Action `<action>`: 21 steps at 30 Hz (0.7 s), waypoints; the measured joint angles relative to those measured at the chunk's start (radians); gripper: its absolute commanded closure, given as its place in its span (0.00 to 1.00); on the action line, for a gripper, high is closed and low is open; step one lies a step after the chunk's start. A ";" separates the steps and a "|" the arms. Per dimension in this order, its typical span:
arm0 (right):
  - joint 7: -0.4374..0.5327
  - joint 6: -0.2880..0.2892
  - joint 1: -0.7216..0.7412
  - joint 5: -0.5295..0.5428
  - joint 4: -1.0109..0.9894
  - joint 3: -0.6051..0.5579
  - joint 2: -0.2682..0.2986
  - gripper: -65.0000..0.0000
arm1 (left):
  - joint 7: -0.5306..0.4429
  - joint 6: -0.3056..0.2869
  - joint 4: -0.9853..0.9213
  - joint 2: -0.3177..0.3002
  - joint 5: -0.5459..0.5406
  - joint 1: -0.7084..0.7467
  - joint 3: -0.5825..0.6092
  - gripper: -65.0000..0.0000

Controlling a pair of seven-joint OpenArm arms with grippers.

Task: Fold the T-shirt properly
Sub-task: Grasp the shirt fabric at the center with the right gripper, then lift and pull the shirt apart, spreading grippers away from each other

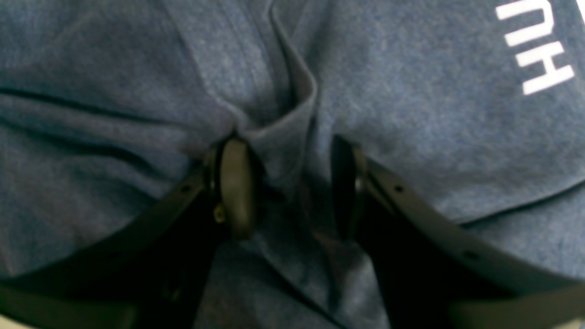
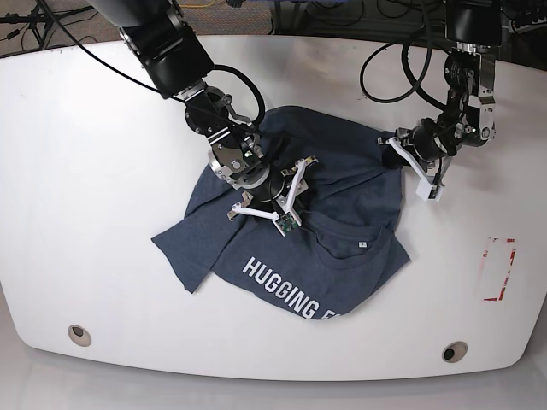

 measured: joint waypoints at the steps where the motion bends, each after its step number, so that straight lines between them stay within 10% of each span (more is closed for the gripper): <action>1: 0.000 0.000 0.000 0.000 0.000 0.000 0.000 0.72 | 0.000 0.000 0.000 0.000 0.001 0.000 0.000 1.00; 7: -0.001 0.000 0.003 0.000 0.008 0.000 0.000 1.00 | 0.000 0.000 0.000 0.000 0.000 0.000 0.000 1.00; 21: -0.072 -0.006 0.005 0.000 0.149 0.001 0.015 1.00 | 0.000 0.000 0.000 0.000 0.001 0.000 0.000 1.00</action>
